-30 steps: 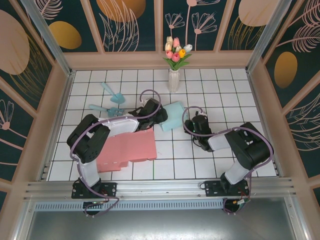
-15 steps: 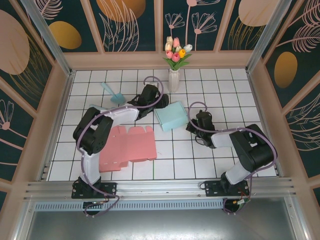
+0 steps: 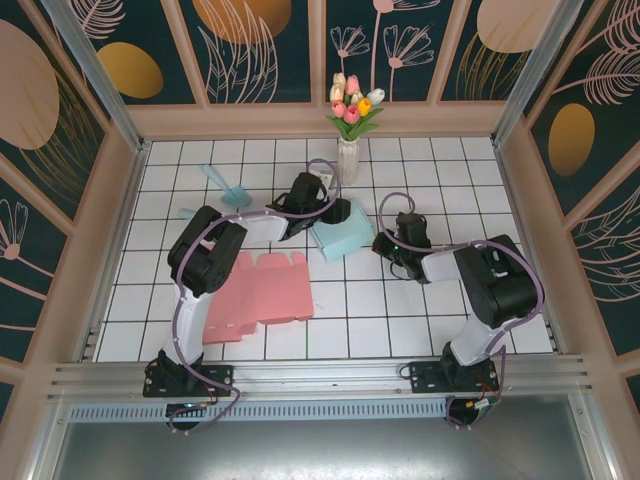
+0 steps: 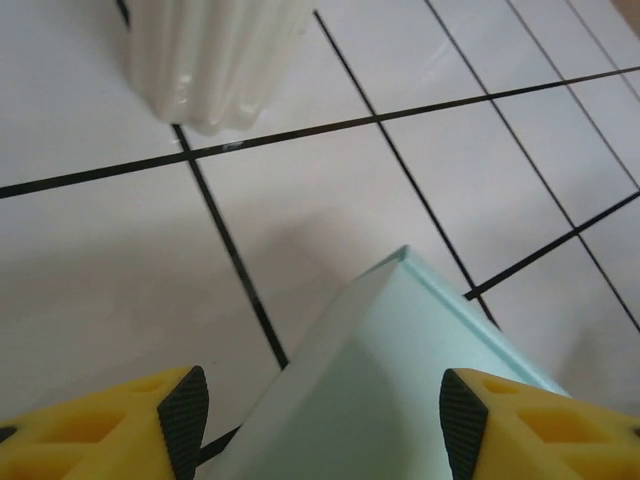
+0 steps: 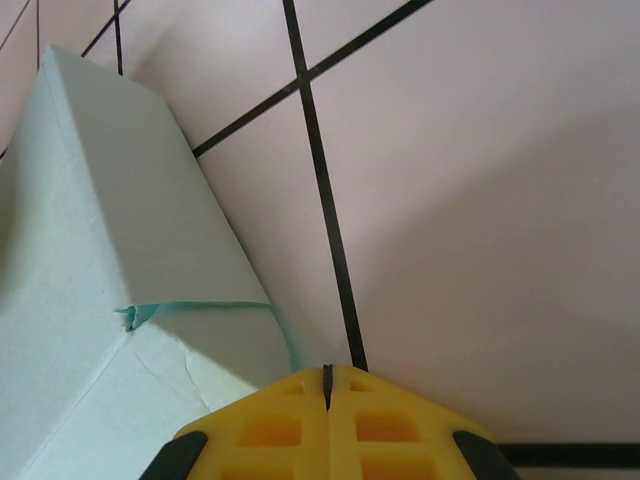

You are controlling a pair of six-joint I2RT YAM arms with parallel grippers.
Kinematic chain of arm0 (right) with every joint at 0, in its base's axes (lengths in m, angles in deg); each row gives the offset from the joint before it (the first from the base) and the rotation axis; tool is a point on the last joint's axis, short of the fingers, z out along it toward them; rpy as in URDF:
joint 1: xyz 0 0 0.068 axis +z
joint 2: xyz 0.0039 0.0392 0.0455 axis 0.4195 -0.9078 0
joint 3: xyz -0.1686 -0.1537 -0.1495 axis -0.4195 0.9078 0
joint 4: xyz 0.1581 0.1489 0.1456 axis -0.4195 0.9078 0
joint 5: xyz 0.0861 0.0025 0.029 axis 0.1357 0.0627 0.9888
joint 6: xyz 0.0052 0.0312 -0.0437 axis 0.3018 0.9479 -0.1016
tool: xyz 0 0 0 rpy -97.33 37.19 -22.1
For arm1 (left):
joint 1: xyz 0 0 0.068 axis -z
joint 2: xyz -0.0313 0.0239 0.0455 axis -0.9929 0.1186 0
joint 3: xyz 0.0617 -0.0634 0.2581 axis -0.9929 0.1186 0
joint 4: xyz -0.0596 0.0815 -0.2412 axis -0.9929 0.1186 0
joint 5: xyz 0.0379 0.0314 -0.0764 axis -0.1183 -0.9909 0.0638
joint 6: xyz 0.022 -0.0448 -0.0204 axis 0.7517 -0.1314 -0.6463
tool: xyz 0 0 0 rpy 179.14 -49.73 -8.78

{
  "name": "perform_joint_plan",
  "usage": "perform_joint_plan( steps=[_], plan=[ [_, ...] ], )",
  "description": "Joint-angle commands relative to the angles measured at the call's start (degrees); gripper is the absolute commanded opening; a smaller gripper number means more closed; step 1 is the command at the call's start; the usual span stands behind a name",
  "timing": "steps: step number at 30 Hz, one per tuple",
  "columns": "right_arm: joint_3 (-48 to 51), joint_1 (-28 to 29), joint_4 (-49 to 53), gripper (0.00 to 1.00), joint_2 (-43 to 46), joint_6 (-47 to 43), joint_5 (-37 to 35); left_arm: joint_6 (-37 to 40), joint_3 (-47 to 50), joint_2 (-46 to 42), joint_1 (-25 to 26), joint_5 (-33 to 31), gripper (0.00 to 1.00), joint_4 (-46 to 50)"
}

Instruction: Fold the paper box

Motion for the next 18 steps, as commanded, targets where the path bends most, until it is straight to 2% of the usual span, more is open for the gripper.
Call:
perform_joint_plan(
  steps=[1,5,9,15,18],
  plan=[
    [-2.0,-0.5,1.3,0.03,-3.1,-1.6,3.3,-2.2,2.4,2.5,0.7,9.7,0.62,-4.6],
    [-4.1,-0.7,1.9,0.02,-5.7,-2.6,5.3,-7.7,7.4,2.6,0.9,16.6,0.59,-13.0],
    [-6.3,-0.7,1.5,0.01,-8.5,-2.9,8.3,-11.4,9.1,3.0,2.3,20.6,0.57,-15.5],
    [-9.1,-0.6,1.8,0.01,-10.3,-3.0,10.2,-11.2,9.1,1.6,7.6,21.3,0.56,-12.3],
    [-9.9,-0.6,2.7,0.01,-10.4,-3.2,9.8,-13.0,9.5,0.4,8.0,17.4,0.55,-9.9]
  ],
)
